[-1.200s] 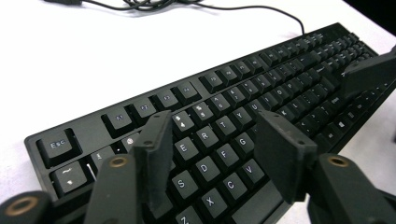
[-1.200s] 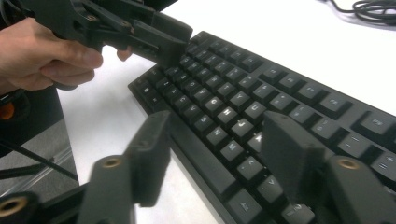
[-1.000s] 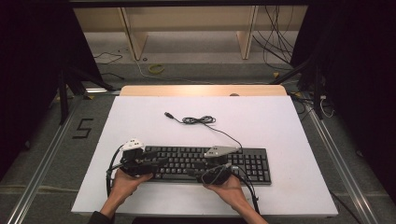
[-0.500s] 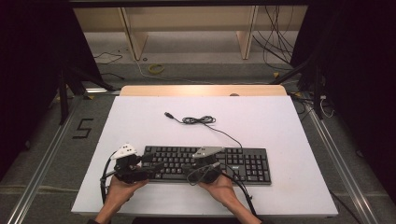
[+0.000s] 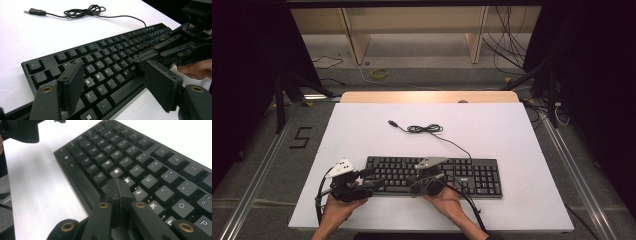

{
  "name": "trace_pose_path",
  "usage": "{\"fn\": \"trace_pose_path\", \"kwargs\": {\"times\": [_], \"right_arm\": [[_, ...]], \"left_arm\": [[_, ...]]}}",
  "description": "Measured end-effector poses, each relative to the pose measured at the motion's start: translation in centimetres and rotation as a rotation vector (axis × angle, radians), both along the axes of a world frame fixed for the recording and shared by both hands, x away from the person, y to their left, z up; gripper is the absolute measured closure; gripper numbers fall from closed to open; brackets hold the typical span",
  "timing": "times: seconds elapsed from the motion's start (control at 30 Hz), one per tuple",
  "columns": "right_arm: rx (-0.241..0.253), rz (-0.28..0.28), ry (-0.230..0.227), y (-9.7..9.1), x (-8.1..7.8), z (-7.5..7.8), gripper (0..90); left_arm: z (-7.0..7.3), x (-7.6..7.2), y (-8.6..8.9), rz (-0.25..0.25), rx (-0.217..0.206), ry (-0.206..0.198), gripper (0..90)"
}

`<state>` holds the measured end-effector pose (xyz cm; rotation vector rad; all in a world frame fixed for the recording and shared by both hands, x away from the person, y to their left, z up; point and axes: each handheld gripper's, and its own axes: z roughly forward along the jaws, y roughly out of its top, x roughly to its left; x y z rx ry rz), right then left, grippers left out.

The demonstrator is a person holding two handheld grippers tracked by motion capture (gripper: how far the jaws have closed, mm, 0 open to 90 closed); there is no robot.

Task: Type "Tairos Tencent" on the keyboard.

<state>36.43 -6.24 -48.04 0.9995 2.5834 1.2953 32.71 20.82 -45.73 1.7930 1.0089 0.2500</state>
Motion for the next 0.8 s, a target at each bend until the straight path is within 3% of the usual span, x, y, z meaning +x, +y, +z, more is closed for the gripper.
{"fn": "trace_pose_path", "kwargs": {"times": [0.43,0.67,0.8], "right_arm": [[-0.028,-0.004,0.009,0.10,0.12,-0.47,90.0],[-0.028,-0.007,-0.010,0.15,-0.02,-0.62,90.0],[-0.012,-0.017,0.008,0.05,0.01,-0.56,90.0]], "left_arm": [[-0.03,-0.11,-0.10,-0.002,0.002,-0.005,32.0],[-0.08,-0.09,-0.06,-0.003,0.006,-0.007,32.0],[-0.11,-0.06,-0.05,-0.001,0.007,-0.008,32.1]]}}
